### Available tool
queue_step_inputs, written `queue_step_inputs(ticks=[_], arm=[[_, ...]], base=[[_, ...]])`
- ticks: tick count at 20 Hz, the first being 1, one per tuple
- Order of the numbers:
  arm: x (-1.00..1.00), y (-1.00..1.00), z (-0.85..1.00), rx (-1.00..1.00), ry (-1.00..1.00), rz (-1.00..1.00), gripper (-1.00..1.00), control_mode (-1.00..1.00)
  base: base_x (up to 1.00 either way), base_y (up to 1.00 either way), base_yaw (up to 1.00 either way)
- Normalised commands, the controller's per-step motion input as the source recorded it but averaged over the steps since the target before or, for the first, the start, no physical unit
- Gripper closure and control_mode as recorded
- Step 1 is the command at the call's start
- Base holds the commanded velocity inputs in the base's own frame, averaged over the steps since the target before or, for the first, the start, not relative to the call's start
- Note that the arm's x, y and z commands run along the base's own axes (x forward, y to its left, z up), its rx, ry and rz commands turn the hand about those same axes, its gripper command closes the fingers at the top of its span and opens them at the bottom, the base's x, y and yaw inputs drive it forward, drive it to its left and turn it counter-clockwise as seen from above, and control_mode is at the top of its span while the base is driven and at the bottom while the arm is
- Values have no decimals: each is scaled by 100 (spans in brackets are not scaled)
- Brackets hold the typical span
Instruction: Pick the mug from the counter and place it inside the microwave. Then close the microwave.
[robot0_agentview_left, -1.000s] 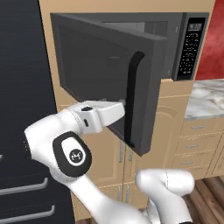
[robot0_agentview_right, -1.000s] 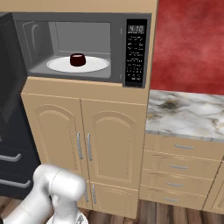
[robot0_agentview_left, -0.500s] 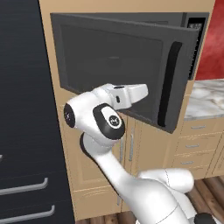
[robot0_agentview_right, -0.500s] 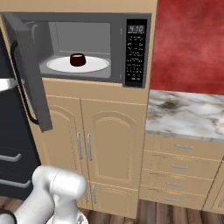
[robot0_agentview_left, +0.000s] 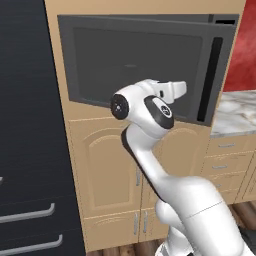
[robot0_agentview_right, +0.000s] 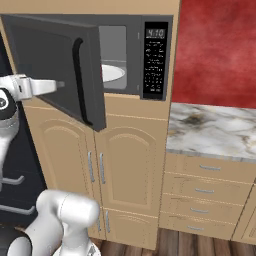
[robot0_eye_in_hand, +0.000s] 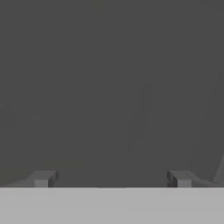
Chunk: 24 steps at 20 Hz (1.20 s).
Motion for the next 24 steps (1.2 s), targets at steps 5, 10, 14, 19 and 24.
queue_step_inputs(ticks=[5,10,14,19,24], arm=[[59,-53,17,11,0,27,-100,-100],[38,-53,16,13,0,30,-100,-100],[30,-38,11,16,0,34,-100,-100],[22,-25,22,13,0,32,-100,-100],[23,-7,39,6,0,27,-100,-100]], base=[[0,0,0],[0,0,0],[0,0,0],[0,0,0],[0,0,0]])
